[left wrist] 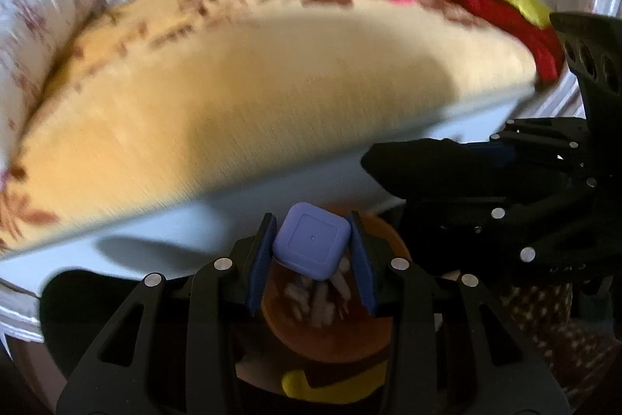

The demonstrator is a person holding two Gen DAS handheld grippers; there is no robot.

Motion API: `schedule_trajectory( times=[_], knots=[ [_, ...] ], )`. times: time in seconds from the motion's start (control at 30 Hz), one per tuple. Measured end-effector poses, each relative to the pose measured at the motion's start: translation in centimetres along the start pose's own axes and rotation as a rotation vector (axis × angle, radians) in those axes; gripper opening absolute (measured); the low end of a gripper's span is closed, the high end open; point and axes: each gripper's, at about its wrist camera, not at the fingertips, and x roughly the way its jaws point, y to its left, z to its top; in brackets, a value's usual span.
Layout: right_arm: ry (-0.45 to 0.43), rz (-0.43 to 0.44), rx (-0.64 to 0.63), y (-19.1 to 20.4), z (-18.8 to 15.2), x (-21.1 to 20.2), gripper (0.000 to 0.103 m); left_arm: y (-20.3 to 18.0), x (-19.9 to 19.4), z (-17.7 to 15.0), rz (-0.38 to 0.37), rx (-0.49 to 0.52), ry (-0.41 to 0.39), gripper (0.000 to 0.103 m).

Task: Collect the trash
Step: 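Lower both tools to the orange bin and release the eraser and sponge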

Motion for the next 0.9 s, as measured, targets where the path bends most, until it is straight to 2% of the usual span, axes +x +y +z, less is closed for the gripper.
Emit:
schedule_trajectory(
  times=[0.07,0.27,0.3,0.33,0.4,0.6,0.7,0.9],
  knots=[
    [0.049,0.012,0.018,0.1,-1.3,1.2,0.048,-0.4,1.4,-1.1,-0.008,0.003,0.047,0.037],
    [0.117,0.006,0.054,0.0,-3.5,3.1,0.052,-0.2,3.5,-2.9,-0.028,-0.031,0.134,0.037],
    [0.126,0.012,0.062,-0.2,-3.6,3.2,0.06,0.0,3.6,-2.9,-0.026,-0.04,0.141,0.04],
    [0.128,0.011,0.079,-0.5,-3.7,3.3,0.07,0.2,3.7,-3.0,-0.018,-0.048,0.15,0.049],
    [0.119,0.009,0.114,-1.1,-3.8,3.2,0.074,0.5,3.6,-3.0,0.006,-0.06,0.156,0.064],
    [0.087,-0.008,0.147,-2.2,-3.3,2.5,0.075,0.6,3.4,-3.1,0.047,-0.052,0.159,0.066],
    [0.063,-0.017,0.143,-2.2,-2.9,2.1,0.075,0.7,2.8,-2.9,0.036,-0.051,0.131,0.066],
    [-0.01,-0.004,0.145,-2.1,-1.6,0.9,0.076,0.7,0.2,-0.9,0.032,-0.034,-0.022,0.066]
  ],
)
